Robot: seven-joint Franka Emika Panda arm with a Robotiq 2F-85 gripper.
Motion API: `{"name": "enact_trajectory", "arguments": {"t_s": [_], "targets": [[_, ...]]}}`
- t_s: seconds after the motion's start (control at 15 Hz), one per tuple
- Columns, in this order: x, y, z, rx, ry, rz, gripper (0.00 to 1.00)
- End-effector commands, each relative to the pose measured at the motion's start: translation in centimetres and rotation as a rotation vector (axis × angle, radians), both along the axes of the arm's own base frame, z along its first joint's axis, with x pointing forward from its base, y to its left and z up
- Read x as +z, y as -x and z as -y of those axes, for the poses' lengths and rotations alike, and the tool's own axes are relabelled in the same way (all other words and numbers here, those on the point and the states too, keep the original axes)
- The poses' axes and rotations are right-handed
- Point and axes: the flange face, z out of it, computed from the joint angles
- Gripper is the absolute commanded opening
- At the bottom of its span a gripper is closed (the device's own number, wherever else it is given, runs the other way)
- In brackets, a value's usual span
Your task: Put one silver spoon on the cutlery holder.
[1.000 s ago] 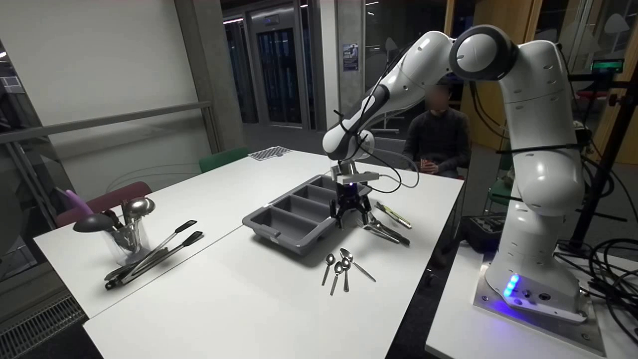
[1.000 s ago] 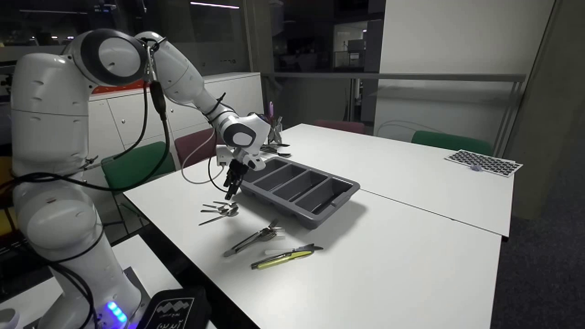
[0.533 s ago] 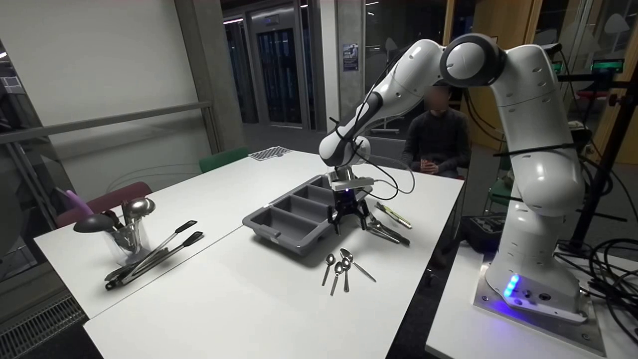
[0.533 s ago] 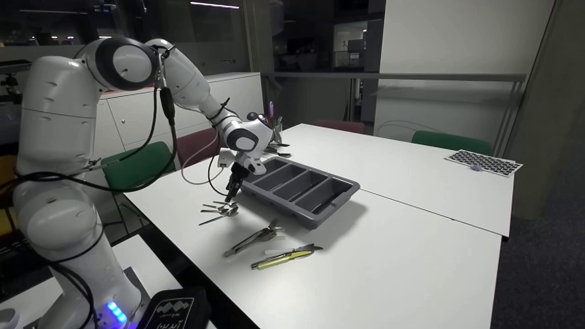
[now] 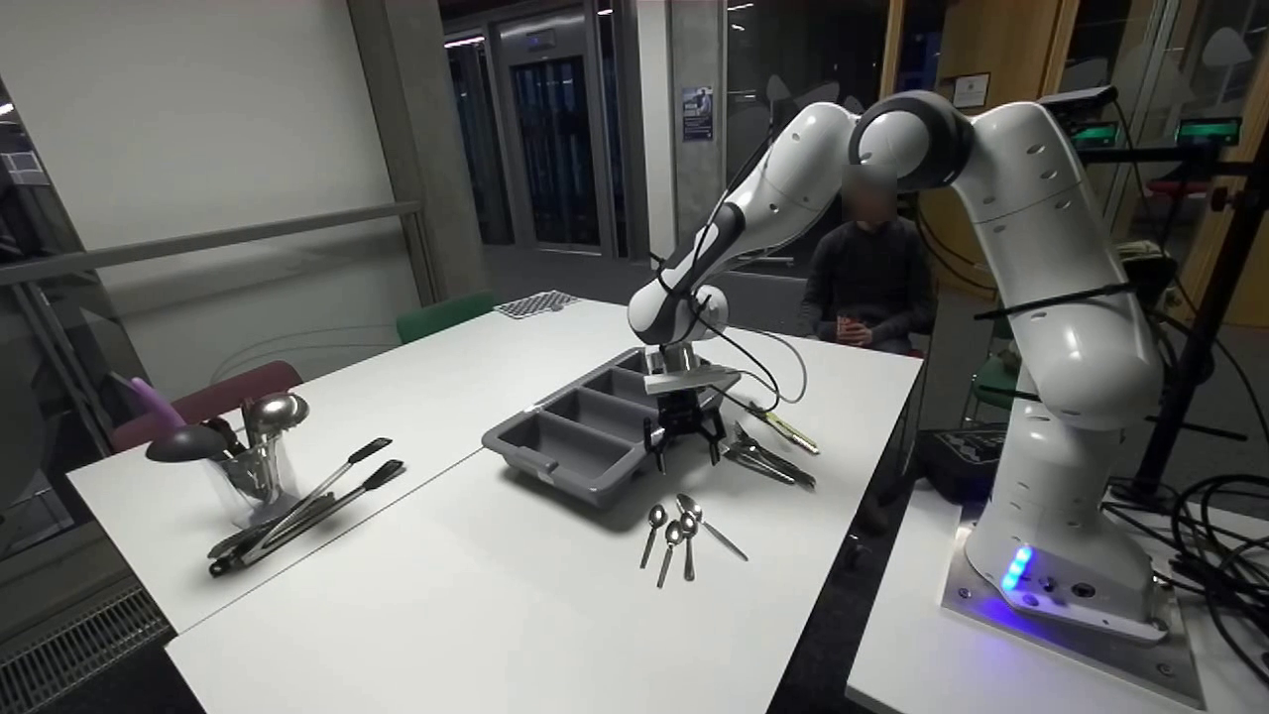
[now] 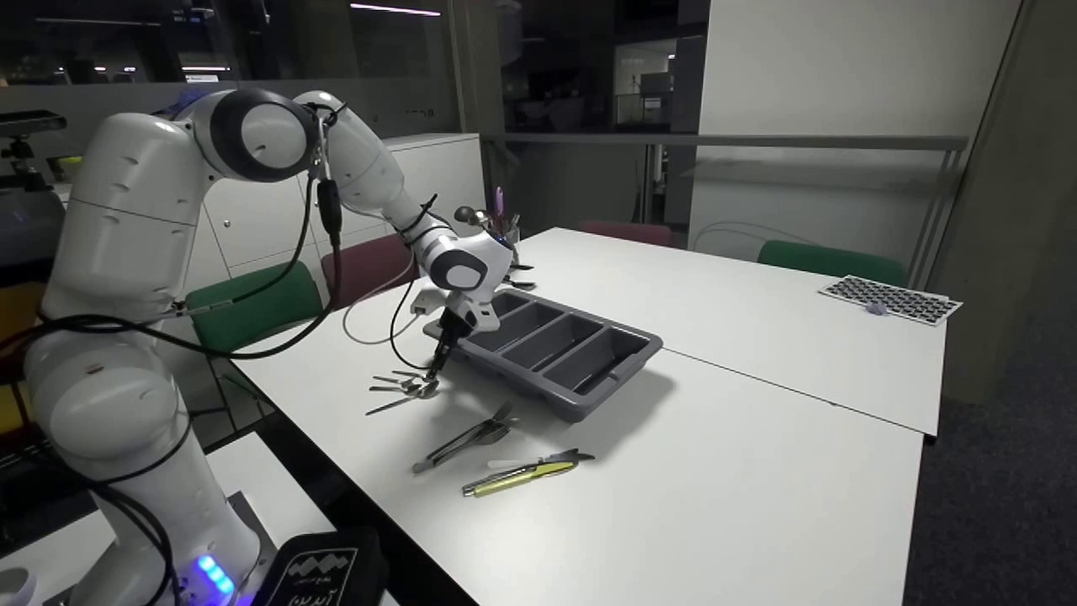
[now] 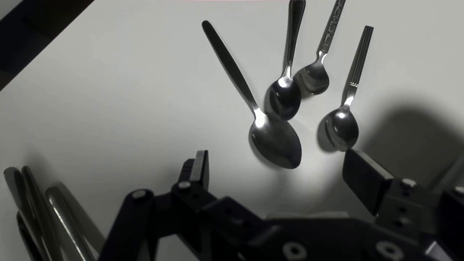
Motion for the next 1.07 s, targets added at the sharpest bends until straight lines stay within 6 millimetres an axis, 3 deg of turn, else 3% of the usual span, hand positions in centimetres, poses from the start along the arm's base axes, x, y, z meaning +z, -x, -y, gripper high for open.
{"name": "enact_trajectory", "arguments": {"t_s": [0.0, 0.47, 1.0], "targets": [[-0.4, -0.9, -0.3, -0.074, 0.035, -0.016, 1.00], [0.3, -0.8, -1.7, -0.108, 0.078, -0.025, 1.00], [1.3, 1.9, -4.0, 0.100, 0.192, 0.150, 1.00]]}}
